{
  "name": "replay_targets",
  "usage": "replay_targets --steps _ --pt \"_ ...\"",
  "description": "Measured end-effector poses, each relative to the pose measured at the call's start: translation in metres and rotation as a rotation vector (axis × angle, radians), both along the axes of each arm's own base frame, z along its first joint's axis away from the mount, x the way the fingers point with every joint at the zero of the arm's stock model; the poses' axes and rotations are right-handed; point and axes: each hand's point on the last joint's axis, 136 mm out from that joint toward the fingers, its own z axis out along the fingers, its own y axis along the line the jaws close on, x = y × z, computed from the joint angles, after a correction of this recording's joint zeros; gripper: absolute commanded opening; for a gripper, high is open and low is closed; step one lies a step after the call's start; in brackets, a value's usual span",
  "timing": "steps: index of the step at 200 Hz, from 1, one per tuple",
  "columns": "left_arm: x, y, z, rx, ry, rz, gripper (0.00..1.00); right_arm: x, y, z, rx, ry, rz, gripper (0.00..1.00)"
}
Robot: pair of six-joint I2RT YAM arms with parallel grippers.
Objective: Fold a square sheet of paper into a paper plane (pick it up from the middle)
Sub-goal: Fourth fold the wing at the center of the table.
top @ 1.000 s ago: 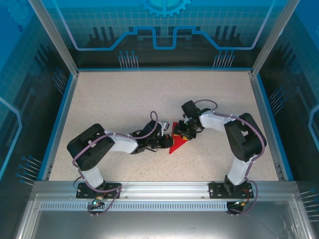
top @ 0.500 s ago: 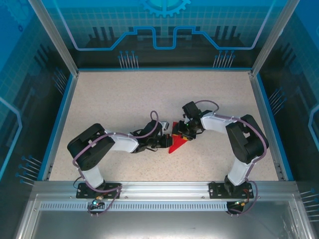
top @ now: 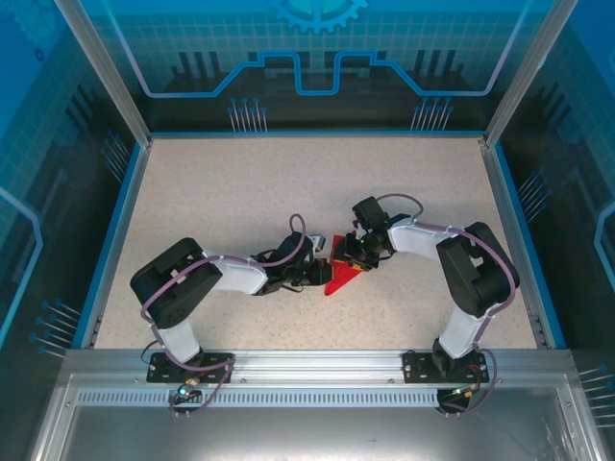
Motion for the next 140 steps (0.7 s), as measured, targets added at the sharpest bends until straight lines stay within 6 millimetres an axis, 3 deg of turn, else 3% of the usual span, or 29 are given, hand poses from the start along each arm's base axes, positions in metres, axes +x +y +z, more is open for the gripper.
replay_targets --steps 74,140 --pt "0.0005 0.0002 -0.0043 0.01 0.007 0.002 0.0 0.0001 -0.0017 -0.0034 -0.016 0.009 0.003 0.38" --pt "0.0005 0.0003 -0.0045 0.01 0.008 0.002 0.0 0.0003 -0.0021 -0.005 -0.025 0.027 0.005 0.4"
